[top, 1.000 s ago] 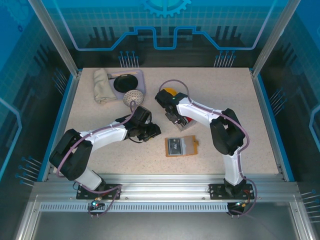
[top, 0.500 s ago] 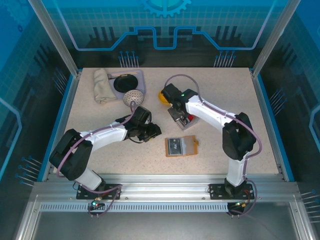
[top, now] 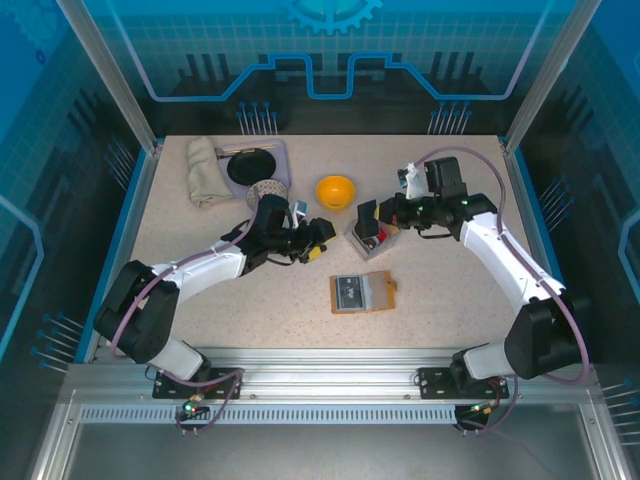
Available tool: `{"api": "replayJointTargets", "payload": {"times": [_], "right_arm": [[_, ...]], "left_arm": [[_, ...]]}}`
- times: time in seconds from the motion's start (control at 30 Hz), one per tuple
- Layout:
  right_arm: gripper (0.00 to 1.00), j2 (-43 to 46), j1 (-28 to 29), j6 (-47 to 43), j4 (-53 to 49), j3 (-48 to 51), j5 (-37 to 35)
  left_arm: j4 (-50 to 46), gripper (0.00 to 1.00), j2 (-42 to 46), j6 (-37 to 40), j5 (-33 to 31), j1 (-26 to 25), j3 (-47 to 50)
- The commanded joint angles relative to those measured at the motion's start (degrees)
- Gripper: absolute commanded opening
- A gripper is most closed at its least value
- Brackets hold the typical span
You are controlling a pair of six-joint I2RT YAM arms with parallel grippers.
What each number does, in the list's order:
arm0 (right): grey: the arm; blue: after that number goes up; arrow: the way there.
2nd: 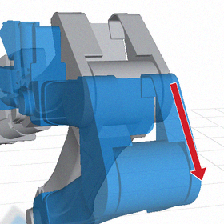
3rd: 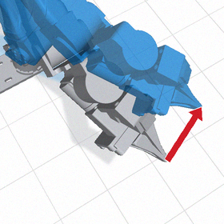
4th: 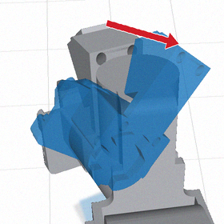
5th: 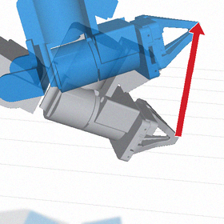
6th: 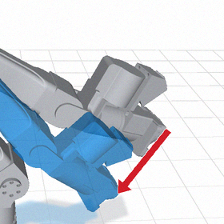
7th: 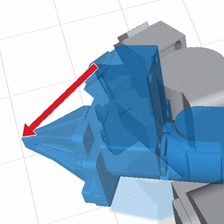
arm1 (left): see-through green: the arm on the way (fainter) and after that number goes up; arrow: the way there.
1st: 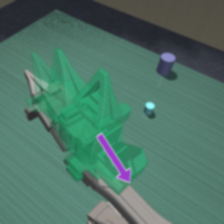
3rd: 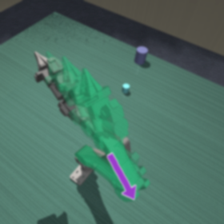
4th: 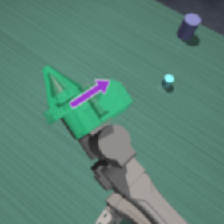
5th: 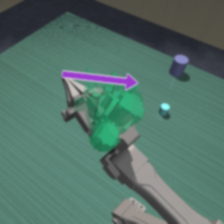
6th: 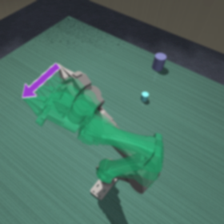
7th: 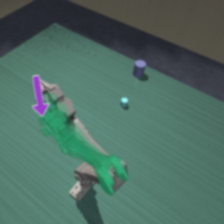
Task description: Put the credit cards into the card holder
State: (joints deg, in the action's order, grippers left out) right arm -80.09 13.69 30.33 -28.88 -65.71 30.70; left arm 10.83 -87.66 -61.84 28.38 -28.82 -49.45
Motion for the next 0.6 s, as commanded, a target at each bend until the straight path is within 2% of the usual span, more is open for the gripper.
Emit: {"api": "replayJointTargets", "payload": {"times": [0.0, 0.23, 0.37, 0.5, 0.57], "right_arm": [[0.00, 1.3, -1.9, 6.5, 7.4, 2.8, 15.0], [0.00, 1.1, -2.7, 8.2, 10.1, 4.6, 20.3], [0.00, 0.1, -2.5, 8.9, 11.5, 5.0, 22.2], [0.00, -1.0, -2.9, 7.0, 9.2, 5.1, 20.0], [0.01, -1.5, -3.0, 6.8, 9.2, 5.5, 19.9]], "left_arm": [[11.1, 0.65, -0.9, -4.9, 6.3, 0.0, -2.2], [16.1, 0.69, -3.6, -6.5, 9.3, -0.8, -5.5], [19.0, 0.68, -5.7, -7.6, 11.4, -1.7, -7.6], [21.5, 0.37, -5.4, -8.9, 11.1, -1.9, -7.4], [21.4, 0.26, -5.0, -8.8, 10.8, -1.9, -7.2]]}}
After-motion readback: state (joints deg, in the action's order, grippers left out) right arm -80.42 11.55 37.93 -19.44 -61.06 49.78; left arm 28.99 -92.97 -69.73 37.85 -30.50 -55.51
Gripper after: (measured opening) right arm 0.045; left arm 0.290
